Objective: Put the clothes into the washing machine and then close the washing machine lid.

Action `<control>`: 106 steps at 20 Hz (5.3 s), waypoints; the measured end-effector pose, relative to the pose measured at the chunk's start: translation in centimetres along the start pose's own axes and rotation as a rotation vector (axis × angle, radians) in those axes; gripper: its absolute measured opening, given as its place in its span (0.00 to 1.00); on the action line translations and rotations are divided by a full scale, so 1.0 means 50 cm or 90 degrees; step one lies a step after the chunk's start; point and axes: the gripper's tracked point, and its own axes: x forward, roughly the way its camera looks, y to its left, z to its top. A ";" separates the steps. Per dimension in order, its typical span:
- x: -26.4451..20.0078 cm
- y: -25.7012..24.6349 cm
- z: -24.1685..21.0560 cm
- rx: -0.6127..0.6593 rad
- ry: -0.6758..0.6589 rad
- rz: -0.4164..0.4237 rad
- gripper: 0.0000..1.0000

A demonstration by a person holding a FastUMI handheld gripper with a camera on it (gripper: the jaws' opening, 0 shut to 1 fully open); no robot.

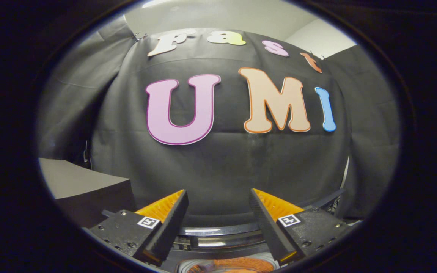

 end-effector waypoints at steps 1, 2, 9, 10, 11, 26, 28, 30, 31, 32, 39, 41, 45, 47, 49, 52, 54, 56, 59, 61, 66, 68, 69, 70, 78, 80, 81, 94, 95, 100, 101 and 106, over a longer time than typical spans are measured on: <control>-0.001 -0.002 -0.001 0.000 0.000 -0.003 0.98; -0.001 -0.002 -0.001 0.001 0.001 -0.005 0.98; 0.001 0.002 -0.008 0.004 0.014 0.033 0.97; -0.004 -0.008 -0.013 0.014 0.032 0.025 0.97; -0.009 -0.017 -0.041 0.029 0.070 0.024 0.97; -0.108 -0.079 -0.168 0.072 0.124 -0.013 0.97; -0.121 -0.091 -0.169 0.086 0.129 -0.024 0.97; -0.135 -0.107 -0.171 0.093 0.141 -0.039 0.97; -0.146 -0.117 -0.169 0.093 0.146 -0.047 0.97; -0.154 -0.119 -0.168 0.092 0.149 -0.048 0.97; -0.239 -0.096 -0.152 0.014 0.169 -0.034 0.97; -0.262 -0.088 -0.144 0.022 0.166 -0.033 0.97; -0.309 -0.054 -0.139 0.054 0.167 -0.003 0.97; -0.333 -0.055 -0.139 0.026 0.171 0.001 0.97; -0.363 -0.084 -0.143 -0.001 0.182 -0.039 0.97; -0.402 -0.073 -0.143 -0.017 0.189 -0.043 0.97; -0.429 -0.051 -0.137 0.001 0.189 -0.022 0.97; -0.462 -0.045 -0.134 0.027 0.192 -0.025 0.97; -0.510 -0.026 -0.124 0.042 0.201 -0.023 0.97; -0.537 -0.015 -0.091 0.029 0.177 -0.014 0.97; -0.600 0.014 0.000 0.013 0.112 0.002 0.97; -0.615 0.032 0.035 0.013 0.097 0.018 0.96; -0.626 0.038 0.050 0.011 0.093 0.026 0.96; -0.630 0.045 0.068 0.006 0.081 0.031 0.97; -0.725 0.016 0.100 0.064 0.008 0.031 0.96; -0.738 -0.007 0.090 0.050 0.013 0.021 0.97; -0.745 -0.019 0.091 0.033 0.011 0.016 0.97; -0.796 -0.038 0.113 0.073 -0.009 0.017 0.96; -0.799 -0.033 0.108 0.056 -0.007 0.014 0.96; -0.803 0.013 0.101 0.023 -0.023 0.018 0.97; -0.803 0.018 0.106 0.034 -0.025 0.019 0.97; -0.791 -0.001 0.123 0.050 -0.034 -0.005 0.97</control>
